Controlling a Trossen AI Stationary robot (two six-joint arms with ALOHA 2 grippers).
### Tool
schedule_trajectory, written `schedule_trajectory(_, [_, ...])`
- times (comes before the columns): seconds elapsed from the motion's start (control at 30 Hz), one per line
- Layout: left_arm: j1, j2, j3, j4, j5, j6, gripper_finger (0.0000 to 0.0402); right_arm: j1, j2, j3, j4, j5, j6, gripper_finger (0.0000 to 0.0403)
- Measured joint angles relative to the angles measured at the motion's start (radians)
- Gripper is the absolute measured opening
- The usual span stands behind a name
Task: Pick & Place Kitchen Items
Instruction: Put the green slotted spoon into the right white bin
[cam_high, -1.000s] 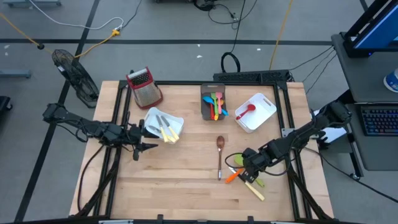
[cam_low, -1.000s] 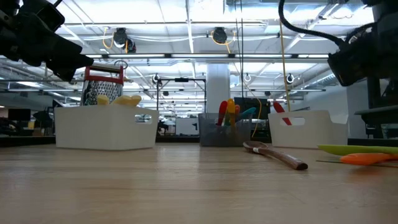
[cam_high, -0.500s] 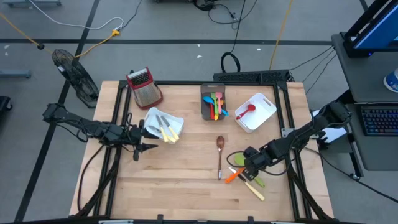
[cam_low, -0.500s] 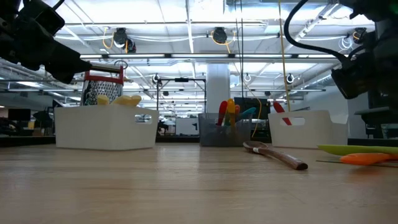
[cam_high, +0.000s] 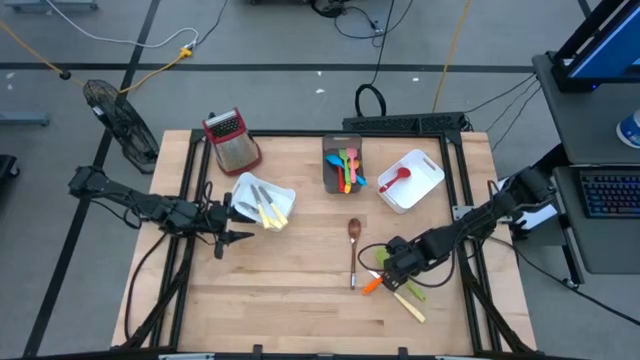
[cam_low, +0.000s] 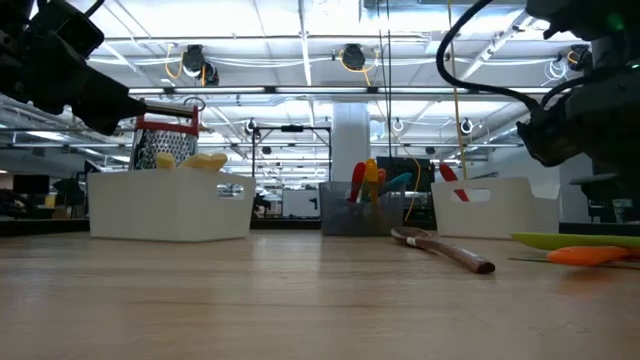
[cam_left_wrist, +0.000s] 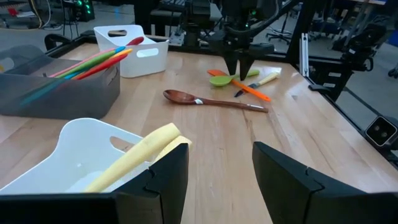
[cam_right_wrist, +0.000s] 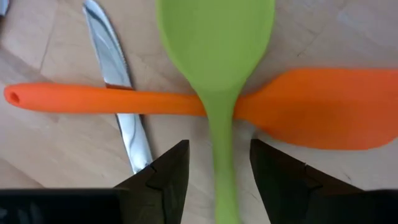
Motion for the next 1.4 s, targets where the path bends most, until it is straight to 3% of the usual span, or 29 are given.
schedule_trajectory(0.13, [0.0,0.0,0.0,-0.001,0.0,0.0,0.0182,0.0,0.002,0.0,-0.039,-0.005,0.021,0.0136])
schedule_trajectory(0.47, [0.0,0.0,0.0,-0.008,0.0,0.001,0.0182,-0.001,0.002,-0.002,-0.056,-0.032,0.04,0.0026])
schedule_trajectory(0.67, [0.0,0.0,0.0,-0.024,0.0,0.002,0.0182,-0.001,-0.021,-0.002,-0.035,-0.037,0.048,0.0026])
schedule_trajectory(1.03, [0.0,0.0,0.0,-0.027,0.0,0.002,0.0182,-0.007,-0.253,0.064,-0.029,-0.005,0.189,0.0026])
schedule_trajectory(1.17, [0.0,0.0,0.0,-0.031,0.001,0.008,0.0182,-0.014,-0.338,0.078,0.078,0.115,0.292,0.0026])
schedule_trajectory(1.4, [0.0,0.0,0.0,-0.035,0.002,0.008,0.0182,-0.054,-0.45,0.078,0.257,0.517,0.397,0.0026])
